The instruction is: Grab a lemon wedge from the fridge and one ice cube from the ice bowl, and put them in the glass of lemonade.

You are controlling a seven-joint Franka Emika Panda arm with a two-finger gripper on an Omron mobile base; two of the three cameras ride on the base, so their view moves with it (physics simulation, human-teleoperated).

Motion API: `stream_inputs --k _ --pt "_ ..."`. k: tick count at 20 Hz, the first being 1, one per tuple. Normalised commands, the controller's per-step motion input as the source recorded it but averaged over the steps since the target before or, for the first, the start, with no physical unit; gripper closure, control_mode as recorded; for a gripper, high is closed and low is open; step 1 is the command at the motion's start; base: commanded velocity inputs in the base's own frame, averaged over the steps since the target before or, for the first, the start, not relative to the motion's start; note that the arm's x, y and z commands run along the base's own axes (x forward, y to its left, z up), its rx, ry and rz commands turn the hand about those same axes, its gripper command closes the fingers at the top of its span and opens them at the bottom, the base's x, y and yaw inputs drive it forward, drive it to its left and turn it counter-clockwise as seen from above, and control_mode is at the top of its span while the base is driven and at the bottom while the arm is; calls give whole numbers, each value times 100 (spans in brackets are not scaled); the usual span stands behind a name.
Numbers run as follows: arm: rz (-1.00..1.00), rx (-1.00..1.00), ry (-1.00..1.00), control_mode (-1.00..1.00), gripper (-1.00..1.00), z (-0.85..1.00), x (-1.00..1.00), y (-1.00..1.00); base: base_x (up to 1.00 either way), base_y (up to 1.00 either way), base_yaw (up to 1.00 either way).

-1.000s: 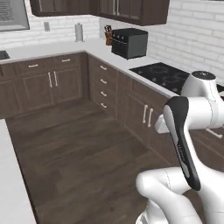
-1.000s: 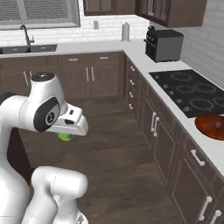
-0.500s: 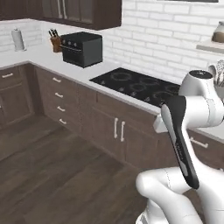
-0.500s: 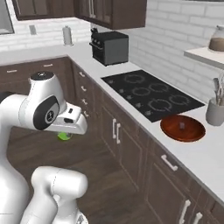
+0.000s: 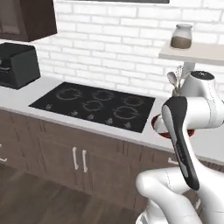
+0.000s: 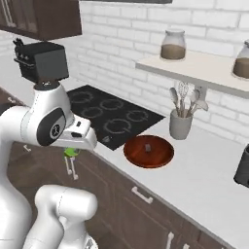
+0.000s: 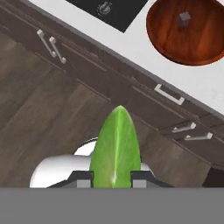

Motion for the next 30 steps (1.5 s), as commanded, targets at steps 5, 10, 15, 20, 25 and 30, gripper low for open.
stream_inputs --k 5,10,15,20,25,30 --pt "0 0 0 100 100 0 0 0 42 0 -73" --pt "0 0 0 100 100 0 0 0 0 0 -85" --pt "0 0 0 100 100 0 0 0 11 -17 -80" --pt "0 0 0 100 100 0 0 0 49 -22 -65" --pt "0 0 0 100 100 0 0 0 42 -20 -39" --pt "0 0 0 100 100 0 0 0 36 -41 -23"
